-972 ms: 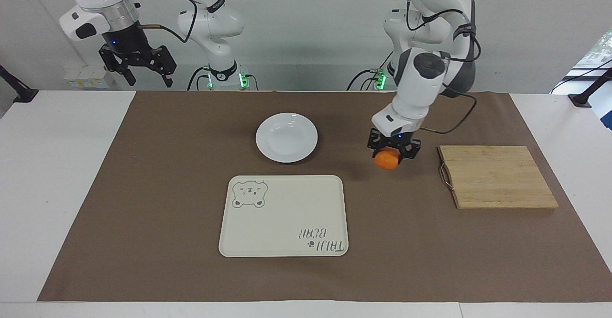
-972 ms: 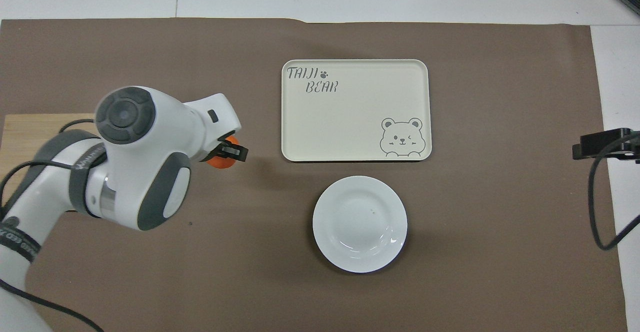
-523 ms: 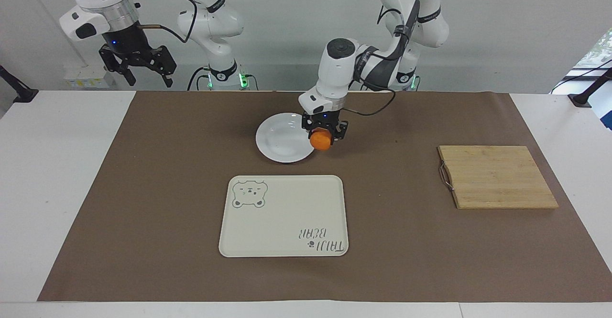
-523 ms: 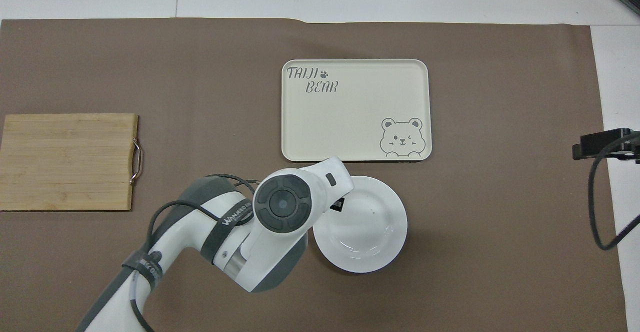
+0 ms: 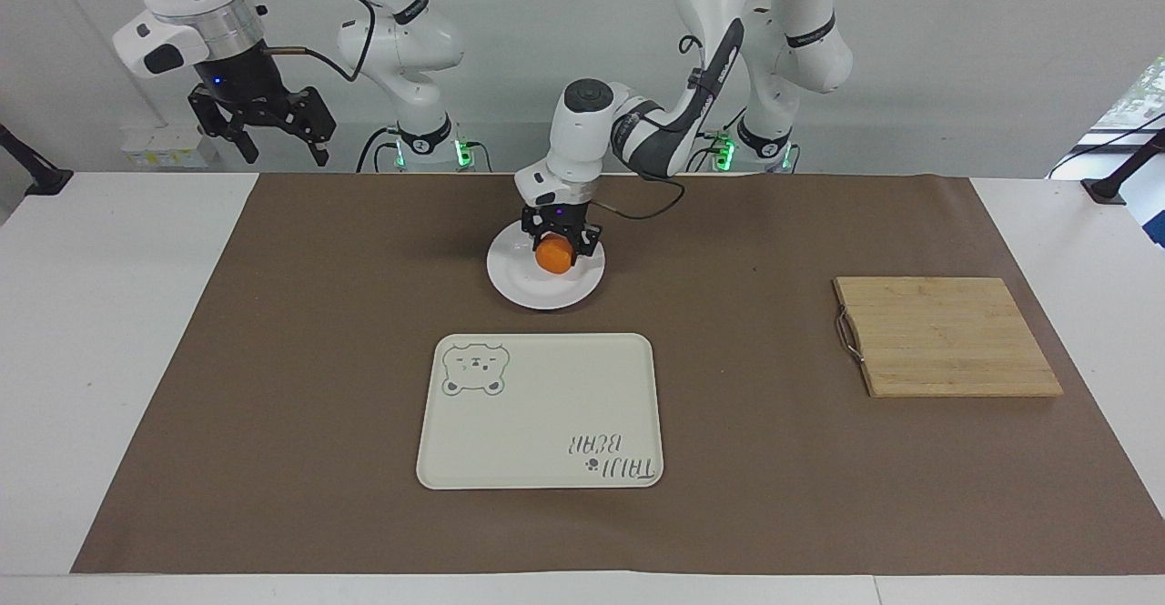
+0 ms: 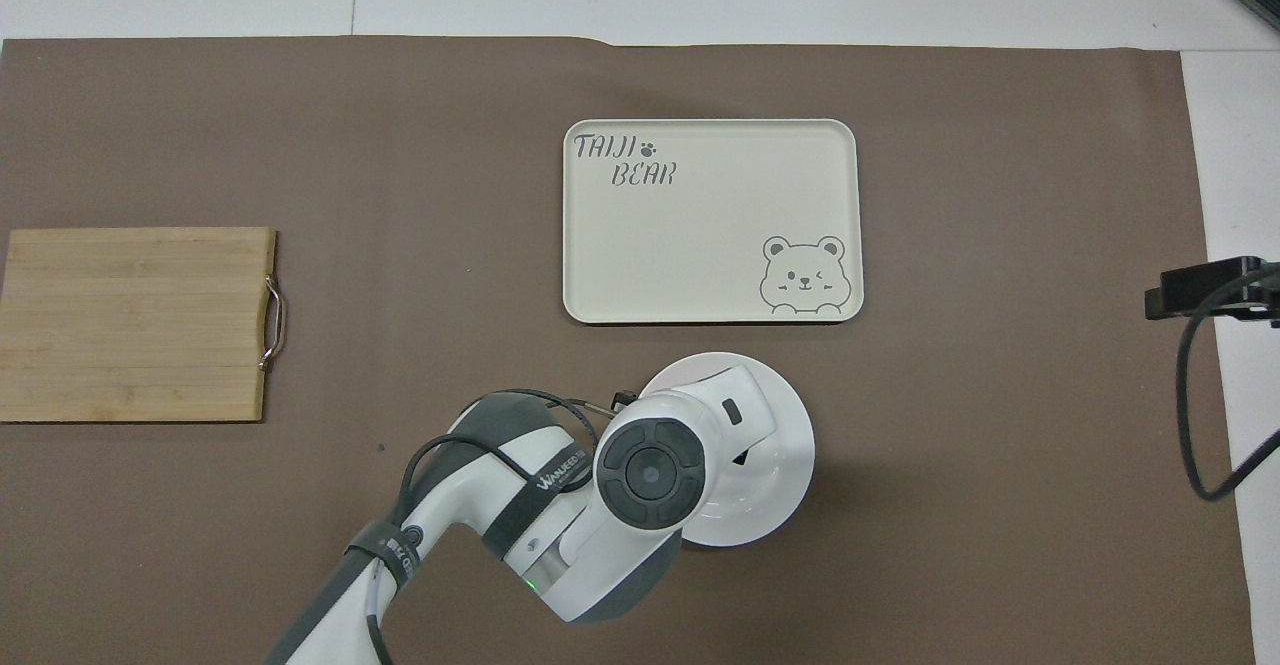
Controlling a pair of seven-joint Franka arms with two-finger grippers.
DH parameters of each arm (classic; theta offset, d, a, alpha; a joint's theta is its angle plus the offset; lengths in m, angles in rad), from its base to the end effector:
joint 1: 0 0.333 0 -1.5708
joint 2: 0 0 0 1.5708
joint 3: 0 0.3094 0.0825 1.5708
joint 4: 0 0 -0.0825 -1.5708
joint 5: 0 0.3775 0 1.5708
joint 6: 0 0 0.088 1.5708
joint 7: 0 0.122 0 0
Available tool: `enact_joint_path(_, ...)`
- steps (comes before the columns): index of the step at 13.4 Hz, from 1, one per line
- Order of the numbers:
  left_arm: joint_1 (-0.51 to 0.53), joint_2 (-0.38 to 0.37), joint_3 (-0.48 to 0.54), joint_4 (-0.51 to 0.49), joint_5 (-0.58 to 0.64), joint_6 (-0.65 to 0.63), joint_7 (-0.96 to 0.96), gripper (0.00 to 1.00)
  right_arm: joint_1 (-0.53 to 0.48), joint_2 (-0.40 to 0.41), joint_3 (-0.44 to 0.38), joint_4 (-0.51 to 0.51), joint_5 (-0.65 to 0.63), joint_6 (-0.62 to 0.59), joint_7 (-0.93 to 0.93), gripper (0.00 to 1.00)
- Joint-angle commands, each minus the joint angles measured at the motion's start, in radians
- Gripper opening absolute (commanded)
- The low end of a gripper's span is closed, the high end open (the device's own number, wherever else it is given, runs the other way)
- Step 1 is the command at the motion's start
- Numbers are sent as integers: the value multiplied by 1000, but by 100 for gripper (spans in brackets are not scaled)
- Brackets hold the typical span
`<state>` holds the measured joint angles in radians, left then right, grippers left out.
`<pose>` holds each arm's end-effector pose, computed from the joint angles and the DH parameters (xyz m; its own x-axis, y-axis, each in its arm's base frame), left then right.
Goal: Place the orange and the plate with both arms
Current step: 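Lower the orange onto the white plate and open the left gripper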
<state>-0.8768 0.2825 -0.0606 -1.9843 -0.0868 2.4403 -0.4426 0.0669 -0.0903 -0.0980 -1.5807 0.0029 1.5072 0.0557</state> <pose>0.3648 -0.4962 0.3238 0.9065 -0.4055 0.1177 -0.4198 -0.8955 0.1480 0.5138 -0.0181 0.6404 0.9962 -0.0862 0.0157 -0.0861 -0.9962 -0.0126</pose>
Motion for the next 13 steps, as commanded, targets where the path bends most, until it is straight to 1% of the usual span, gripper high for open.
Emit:
enact_joint_path(1,-19,-3,12,-7,-36,13,-4,53,-2,-20,3,-19,-12,-8,16,100)
enact_joint_path(2,-19,-3,12,-10,-36,11,-4,81,-2,-19,3,-19,-12,-8,16,100)
enact_joint_path(3,-19,-3,12,-10,-36,6,-1,100,-2,-20,3,-19,-12,-8,16,100)
enact_joint_path(6,-16,-11,15,-2,-36,-10,-1,100,-2,-20,3,-19,-12,-8,16,100)
enact_joint_path(8,-1,-43,22,7,-34,-55,-1,100,-2,-20,3,-19,-12,-8,16,100)
enact_joint_path(11,97,-117,30,12,-19,-144,18,100,-9,-20,-5,-19,-12,-10,16,100)
enact_joint_path(13,185,-137,30,10,53,-167,25,100,-1,-19,3,-18,-12,-7,10,100)
